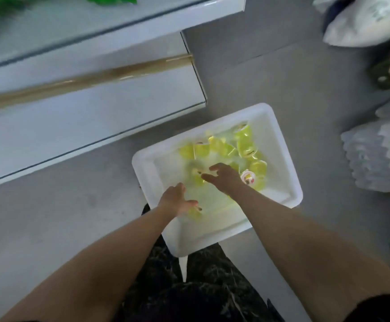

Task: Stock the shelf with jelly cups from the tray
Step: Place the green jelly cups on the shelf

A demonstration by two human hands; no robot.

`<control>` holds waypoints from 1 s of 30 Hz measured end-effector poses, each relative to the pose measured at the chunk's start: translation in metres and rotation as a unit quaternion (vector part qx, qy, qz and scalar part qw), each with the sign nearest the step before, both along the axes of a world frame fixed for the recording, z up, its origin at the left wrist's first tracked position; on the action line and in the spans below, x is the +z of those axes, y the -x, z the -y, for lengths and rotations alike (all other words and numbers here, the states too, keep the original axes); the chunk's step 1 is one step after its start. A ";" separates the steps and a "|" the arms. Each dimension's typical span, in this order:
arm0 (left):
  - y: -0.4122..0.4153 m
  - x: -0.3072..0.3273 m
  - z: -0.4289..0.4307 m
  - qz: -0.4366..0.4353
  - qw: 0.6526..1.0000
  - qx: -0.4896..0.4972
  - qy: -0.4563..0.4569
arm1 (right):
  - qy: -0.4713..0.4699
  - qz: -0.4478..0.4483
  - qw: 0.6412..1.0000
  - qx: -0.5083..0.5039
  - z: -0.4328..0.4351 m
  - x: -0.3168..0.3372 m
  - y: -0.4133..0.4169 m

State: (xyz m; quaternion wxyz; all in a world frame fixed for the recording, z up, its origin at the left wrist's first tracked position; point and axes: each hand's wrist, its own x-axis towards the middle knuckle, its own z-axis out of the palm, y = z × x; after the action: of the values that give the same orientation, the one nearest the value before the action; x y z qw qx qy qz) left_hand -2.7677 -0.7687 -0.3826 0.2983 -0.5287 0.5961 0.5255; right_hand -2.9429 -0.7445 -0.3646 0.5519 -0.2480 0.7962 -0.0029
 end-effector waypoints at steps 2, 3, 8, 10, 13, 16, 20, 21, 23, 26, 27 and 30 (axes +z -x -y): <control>-0.002 -0.017 -0.017 -0.003 1.000 0.014 -0.021 | -0.001 0.006 0.999 -0.051 -0.003 -0.019 -0.003; -0.002 -0.024 -0.023 -0.006 0.999 0.022 -0.026 | -0.002 0.006 0.998 -0.066 -0.003 -0.028 -0.003; 0.006 -0.053 -0.043 -0.023 0.998 0.039 -0.036 | 0.005 0.000 0.997 -0.075 0.001 -0.061 -0.011; 0.010 -0.061 -0.048 -0.029 0.998 0.031 -0.036 | 0.011 -0.010 0.998 -0.060 0.002 -0.070 -0.016; 0.011 -0.067 -0.055 -0.028 0.999 0.033 -0.023 | 0.026 -0.026 0.998 -0.055 0.003 -0.077 -0.019; 0.008 -0.071 -0.061 -0.025 0.999 0.039 0.000 | 0.033 -0.025 0.997 -0.063 0.000 -0.080 -0.018; 0.008 -0.071 -0.061 -0.031 0.999 0.041 0.010 | 0.035 0.014 0.994 -0.105 -0.004 -0.073 -0.011; 0.008 -0.070 -0.060 -0.030 0.998 0.045 0.010 | 0.037 0.019 0.993 -0.115 -0.006 -0.070 -0.010; 0.008 -0.065 -0.055 -0.024 0.998 0.065 0.003 | 0.045 0.024 0.990 -0.135 -0.008 -0.062 -0.006; 0.008 -0.049 -0.048 -0.026 0.996 0.080 0.012 | 0.064 0.024 0.986 -0.153 -0.008 -0.043 0.001; 0.007 -0.041 -0.044 -0.029 0.996 0.086 0.019 | 0.072 0.025 0.985 -0.156 -0.008 -0.034 0.004; 0.004 -0.012 -0.030 -0.045 0.990 0.129 0.030 | 0.102 0.019 0.984 -0.147 -0.005 0.001 0.014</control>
State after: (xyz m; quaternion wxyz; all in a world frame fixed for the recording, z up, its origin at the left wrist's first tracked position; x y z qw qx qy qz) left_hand -2.7719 -0.7388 -0.3947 0.1842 -0.5857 0.5514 0.5647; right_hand -2.9567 -0.7391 -0.3636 0.5326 -0.1828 0.8088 -0.1697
